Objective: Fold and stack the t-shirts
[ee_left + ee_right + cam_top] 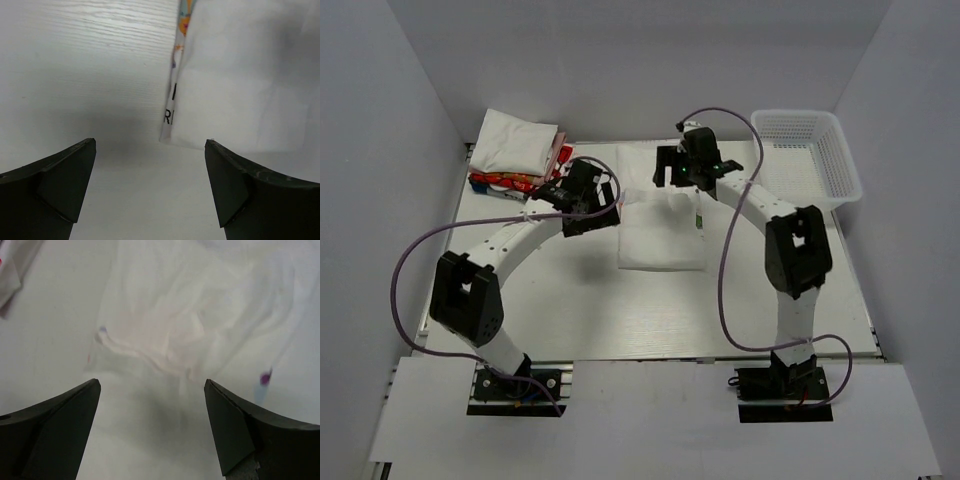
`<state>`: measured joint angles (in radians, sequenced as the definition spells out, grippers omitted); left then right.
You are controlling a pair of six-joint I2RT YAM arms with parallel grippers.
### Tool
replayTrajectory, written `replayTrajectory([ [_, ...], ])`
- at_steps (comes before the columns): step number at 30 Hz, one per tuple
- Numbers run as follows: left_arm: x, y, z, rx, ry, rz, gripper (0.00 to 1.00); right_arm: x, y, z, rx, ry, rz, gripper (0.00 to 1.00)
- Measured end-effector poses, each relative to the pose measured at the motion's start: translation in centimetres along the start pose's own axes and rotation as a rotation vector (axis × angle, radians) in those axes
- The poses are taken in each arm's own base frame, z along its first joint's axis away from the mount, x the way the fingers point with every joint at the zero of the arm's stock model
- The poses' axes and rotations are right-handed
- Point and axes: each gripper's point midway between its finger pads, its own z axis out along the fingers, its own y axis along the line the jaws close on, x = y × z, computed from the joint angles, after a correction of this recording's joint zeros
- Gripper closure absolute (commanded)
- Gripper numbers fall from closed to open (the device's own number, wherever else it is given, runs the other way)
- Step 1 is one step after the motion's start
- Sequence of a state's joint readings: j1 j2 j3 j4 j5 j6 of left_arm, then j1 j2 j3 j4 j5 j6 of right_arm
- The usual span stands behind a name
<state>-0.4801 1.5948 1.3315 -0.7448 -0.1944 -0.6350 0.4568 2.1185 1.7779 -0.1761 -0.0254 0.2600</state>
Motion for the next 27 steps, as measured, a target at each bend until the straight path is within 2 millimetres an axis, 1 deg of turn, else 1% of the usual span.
replayTrajectory([
  [2,1.3,-1.1,1.2,0.044,0.052,0.027,0.00,2.2,-1.0,-3.3,0.043,0.027,0.019,0.10],
  [3,2.1,-1.5,1.9,0.063,0.082,0.036,0.00,3.9,-1.6,-5.2,0.062,0.046,0.032,0.10],
  [5,4.1,-1.8,3.2,0.089,0.145,0.058,0.00,6.8,-2.7,-8.6,0.099,0.079,0.069,0.10],
  [7,6.6,-1.7,4.2,0.102,0.212,0.079,0.00,9.8,-3.6,-11.9,0.121,0.098,0.119,0.10],
  [9,8.7,-1.5,4.7,0.107,0.270,0.097,0.00,12.4,-4.0,-14.4,0.118,0.122,0.169,0.10],
  [10,9.4,-1.5,4.9,0.112,0.286,0.104,0.00,14.0,-4.2,-15.3,0.115,0.139,0.194,0.10],
  [11,9.9,-1.6,5.1,0.117,0.296,0.108,0.03,15.2,-4.2,-15.9,0.109,0.158,0.213,0.10],
  [13,10.4,-1.9,5.4,0.132,0.305,0.115,0.09,17.4,-4.1,-16.5,0.095,0.202,0.251,0.10],
  [14,10.6,-2.1,5.6,0.141,0.310,0.116,0.14,18.4,-4.1,-16.6,0.091,0.224,0.272,0.10],
  [15,10.6,-2.3,5.9,0.149,0.311,0.115,0.16,19.4,-4.0,-16.7,0.084,0.250,0.289,0.10],
  [17,10.9,-2.5,6.4,0.156,0.320,0.116,0.21,20.7,-4.0,-16.5,0.077,0.284,0.317,0.10],
  [18,11.1,-2.5,6.7,0.156,0.325,0.116,0.27,21.1,-4.0,-16.4,0.075,0.299,0.328,0.11],
  [20,11.4,-2.4,7.1,0.154,0.329,0.114,0.34,21.5,-4.1,-15.8,0.067,0.314,0.348,0.18],
  [21,11.5,-2.3,7.3,0.154,0.329,0.114,0.38,21.7,-4.2,-15.4,0.060,0.320,0.359,0.26],
  [23,11.8,-2.2,7.4,0.151,0.333,0.111,0.43,22.3,-4.2,-14.8,0.048,0.337,0.378,0.32],
  [24,11.8,-2.3,7.6,0.156,0.333,0.109,0.54,22.6,-4.1,-14.5,0.040,0.347,0.386,0.35],
  [25,11.9,-2.5,7.8,0.162,0.333,0.105,0.60,22.9,-4.1,-14.3,0.032,0.357,0.394,0.45],
  [26,11.9,-2.6,8.0,0.168,0.334,0.101,0.64,22.8,-4.0,-14.1,0.018,0.356,0.399,0.52],
  [27,12.0,-2.8,8.2,0.176,0.337,0.101,0.71,22.9,-3.9,-14.0,0.013,0.358,0.402,0.64],
])
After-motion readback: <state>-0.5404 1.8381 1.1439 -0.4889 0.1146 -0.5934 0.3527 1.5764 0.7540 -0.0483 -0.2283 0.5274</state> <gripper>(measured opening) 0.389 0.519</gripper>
